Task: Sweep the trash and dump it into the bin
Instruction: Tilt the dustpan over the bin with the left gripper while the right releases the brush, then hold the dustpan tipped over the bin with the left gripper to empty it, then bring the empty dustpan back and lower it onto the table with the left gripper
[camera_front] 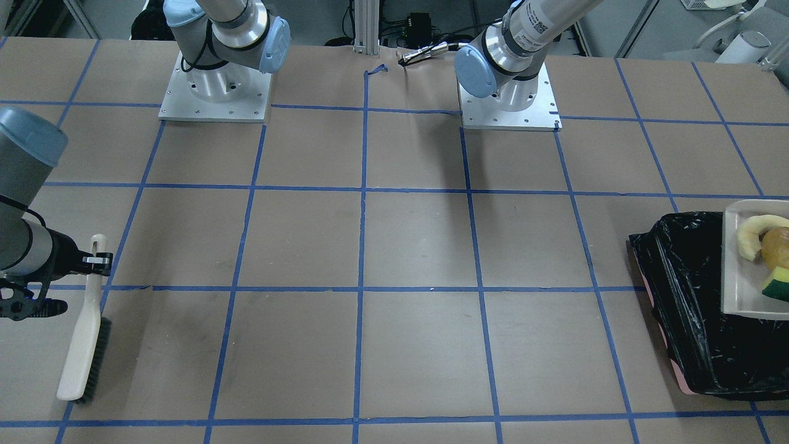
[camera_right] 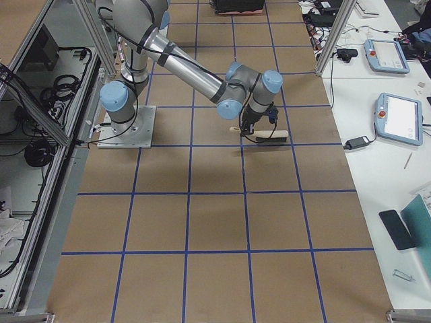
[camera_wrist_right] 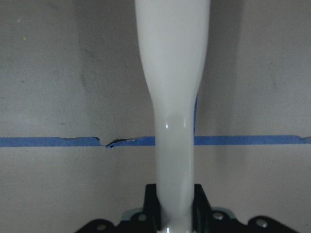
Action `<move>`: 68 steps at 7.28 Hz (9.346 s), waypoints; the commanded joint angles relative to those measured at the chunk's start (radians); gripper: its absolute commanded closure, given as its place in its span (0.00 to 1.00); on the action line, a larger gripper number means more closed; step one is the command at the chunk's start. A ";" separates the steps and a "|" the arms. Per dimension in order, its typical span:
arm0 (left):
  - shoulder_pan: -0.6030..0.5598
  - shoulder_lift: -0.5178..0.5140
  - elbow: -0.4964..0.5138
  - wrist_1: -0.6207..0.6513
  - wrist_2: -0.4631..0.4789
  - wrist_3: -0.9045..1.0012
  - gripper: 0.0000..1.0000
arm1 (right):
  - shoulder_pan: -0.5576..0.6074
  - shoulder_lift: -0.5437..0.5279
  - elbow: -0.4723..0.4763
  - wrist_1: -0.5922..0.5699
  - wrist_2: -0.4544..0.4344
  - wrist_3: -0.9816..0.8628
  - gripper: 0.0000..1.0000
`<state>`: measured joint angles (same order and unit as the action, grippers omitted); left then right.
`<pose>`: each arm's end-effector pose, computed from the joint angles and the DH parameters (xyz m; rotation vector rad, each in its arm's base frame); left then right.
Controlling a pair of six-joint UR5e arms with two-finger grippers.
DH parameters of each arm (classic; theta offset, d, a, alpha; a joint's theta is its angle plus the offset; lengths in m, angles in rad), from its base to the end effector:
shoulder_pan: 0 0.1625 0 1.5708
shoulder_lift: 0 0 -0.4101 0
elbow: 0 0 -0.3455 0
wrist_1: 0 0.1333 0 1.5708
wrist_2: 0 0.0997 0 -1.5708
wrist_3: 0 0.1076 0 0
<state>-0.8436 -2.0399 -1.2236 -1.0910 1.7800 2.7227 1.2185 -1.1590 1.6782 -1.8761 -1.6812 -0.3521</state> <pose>0.3549 -0.5658 0.4226 2.3217 1.5613 0.3679 -0.0719 -0.5477 0.2412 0.0180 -3.0900 -0.3703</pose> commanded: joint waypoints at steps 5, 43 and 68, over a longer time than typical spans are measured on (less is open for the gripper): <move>-0.045 0.036 -0.079 0.123 0.064 0.100 0.85 | 0.002 -0.008 -0.027 0.000 -0.053 0.012 0.00; -0.176 0.222 -0.217 0.085 -0.077 -0.088 1.00 | 0.377 -0.438 -0.054 0.213 0.153 0.263 0.00; -0.578 -0.069 -0.229 -0.027 -0.085 -0.942 0.43 | 0.358 -0.453 -0.009 0.206 0.129 0.332 0.00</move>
<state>-1.4226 -2.1127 -1.4524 -1.1178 1.6987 1.7885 1.5769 -1.6132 1.6689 -1.6704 -1.5484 -0.0192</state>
